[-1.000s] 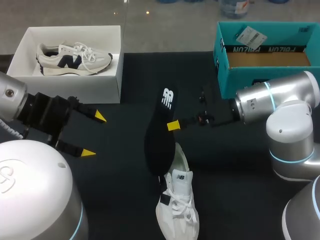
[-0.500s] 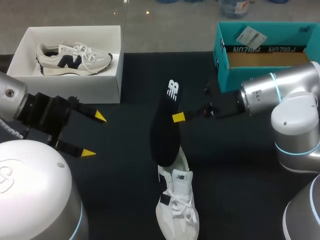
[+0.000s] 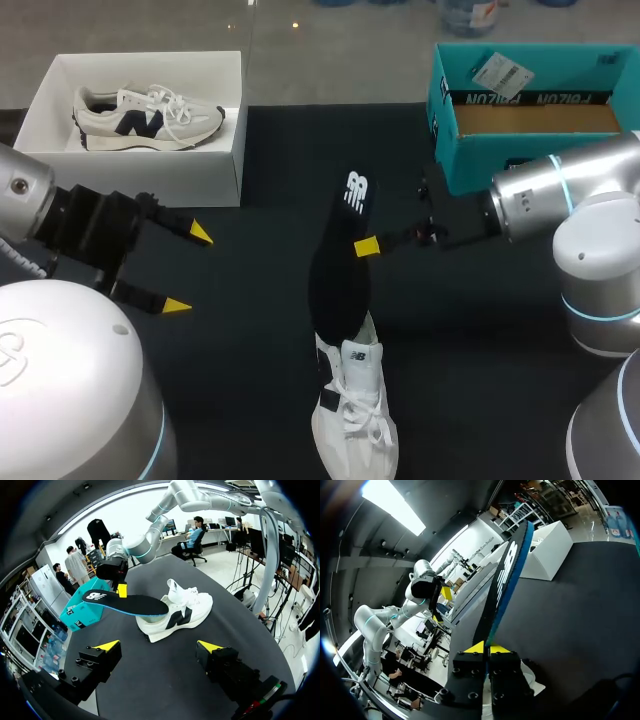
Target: Take the shoe out of the shoebox, open the shoe tongue, remove and reinsert the insole, then place the shoe into the shoebox
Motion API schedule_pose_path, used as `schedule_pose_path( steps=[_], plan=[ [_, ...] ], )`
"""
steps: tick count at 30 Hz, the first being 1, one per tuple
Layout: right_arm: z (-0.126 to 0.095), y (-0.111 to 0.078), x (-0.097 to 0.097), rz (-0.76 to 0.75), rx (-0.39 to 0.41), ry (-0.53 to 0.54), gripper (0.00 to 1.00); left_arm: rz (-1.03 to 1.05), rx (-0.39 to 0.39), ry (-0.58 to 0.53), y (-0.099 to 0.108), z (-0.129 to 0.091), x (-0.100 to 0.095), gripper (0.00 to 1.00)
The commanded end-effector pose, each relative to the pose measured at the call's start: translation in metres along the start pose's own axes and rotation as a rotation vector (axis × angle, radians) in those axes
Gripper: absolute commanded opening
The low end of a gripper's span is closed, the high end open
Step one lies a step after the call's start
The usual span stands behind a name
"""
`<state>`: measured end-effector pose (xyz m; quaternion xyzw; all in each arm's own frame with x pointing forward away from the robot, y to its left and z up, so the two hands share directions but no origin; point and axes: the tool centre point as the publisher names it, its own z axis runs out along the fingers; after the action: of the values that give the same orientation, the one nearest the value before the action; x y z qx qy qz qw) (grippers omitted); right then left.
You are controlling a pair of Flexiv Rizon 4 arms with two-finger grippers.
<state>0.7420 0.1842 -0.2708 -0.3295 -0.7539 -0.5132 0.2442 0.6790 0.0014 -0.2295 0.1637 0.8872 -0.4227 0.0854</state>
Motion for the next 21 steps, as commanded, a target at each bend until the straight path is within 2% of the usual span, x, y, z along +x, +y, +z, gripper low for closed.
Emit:
schedule_pose_path(
  steps=[1, 8, 21],
  plan=[
    [0.002, -0.014, 0.003, 0.010, -0.013, -0.005, 0.00, 0.000, -0.001, 0.003, 0.000, 0.000, 0.000, 1.00],
    [-0.001, -0.019, 0.005, 0.022, -0.036, -0.012, 0.00, 0.000, -0.001, 0.003, 0.000, 0.000, 0.000, 1.00],
    [-0.012, 0.006, 0.000, -0.022, -0.023, -0.028, 0.00, 0.000, -0.001, 0.003, 0.000, 0.000, 0.000, 1.00]
  ],
)
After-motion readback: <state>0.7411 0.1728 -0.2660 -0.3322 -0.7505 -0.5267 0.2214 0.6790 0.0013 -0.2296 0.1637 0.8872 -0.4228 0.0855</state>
